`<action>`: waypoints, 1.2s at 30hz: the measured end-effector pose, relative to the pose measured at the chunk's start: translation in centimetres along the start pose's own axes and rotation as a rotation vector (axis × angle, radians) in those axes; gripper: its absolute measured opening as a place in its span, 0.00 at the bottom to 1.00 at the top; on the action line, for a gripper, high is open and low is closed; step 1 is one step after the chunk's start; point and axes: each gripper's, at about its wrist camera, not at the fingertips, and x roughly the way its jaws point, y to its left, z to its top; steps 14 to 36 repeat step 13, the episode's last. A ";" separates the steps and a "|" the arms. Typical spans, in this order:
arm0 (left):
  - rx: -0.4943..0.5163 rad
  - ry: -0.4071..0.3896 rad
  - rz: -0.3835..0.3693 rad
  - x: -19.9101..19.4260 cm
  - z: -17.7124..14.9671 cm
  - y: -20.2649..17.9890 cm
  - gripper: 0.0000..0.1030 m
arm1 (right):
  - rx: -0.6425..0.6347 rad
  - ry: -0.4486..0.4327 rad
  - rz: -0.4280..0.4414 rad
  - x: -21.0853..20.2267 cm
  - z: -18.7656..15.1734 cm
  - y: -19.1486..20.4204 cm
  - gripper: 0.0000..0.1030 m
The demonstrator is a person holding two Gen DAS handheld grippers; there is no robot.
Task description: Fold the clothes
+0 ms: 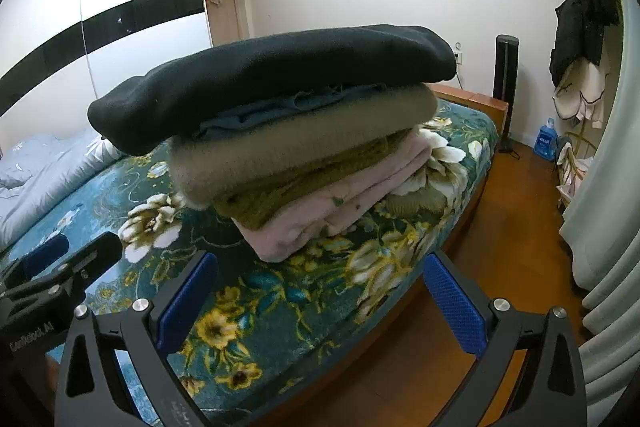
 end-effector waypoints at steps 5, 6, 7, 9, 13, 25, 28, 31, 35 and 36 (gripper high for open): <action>0.007 0.007 0.005 0.2 -0.2 -0.1 1.00 | 0.007 0.008 0.002 0.2 -0.4 -0.2 1.00; 0.010 0.006 0.010 0.2 -0.2 -0.1 1.00 | 0.009 0.011 0.004 0.3 -0.5 -0.3 1.00; 0.012 0.006 0.014 0.2 -0.2 -0.1 1.00 | 0.010 0.014 0.005 0.3 -0.5 -0.3 1.00; 0.015 0.009 0.014 0.2 -0.3 -0.2 1.00 | 0.013 0.017 0.006 0.3 -0.7 -0.4 1.00; 0.019 0.015 0.011 0.4 -0.3 -0.3 1.00 | 0.017 0.020 0.009 0.3 -0.8 -0.5 1.00; 0.019 0.015 0.011 0.4 -0.3 -0.3 1.00 | 0.017 0.020 0.009 0.3 -0.8 -0.5 1.00; 0.019 0.015 0.011 0.4 -0.3 -0.3 1.00 | 0.017 0.020 0.009 0.3 -0.8 -0.5 1.00; 0.019 0.015 0.011 0.4 -0.3 -0.3 1.00 | 0.017 0.020 0.009 0.3 -0.8 -0.5 1.00; 0.019 0.015 0.011 0.4 -0.3 -0.3 1.00 | 0.017 0.020 0.009 0.3 -0.8 -0.5 1.00; 0.019 0.015 0.011 0.4 -0.3 -0.3 1.00 | 0.017 0.020 0.009 0.3 -0.8 -0.5 1.00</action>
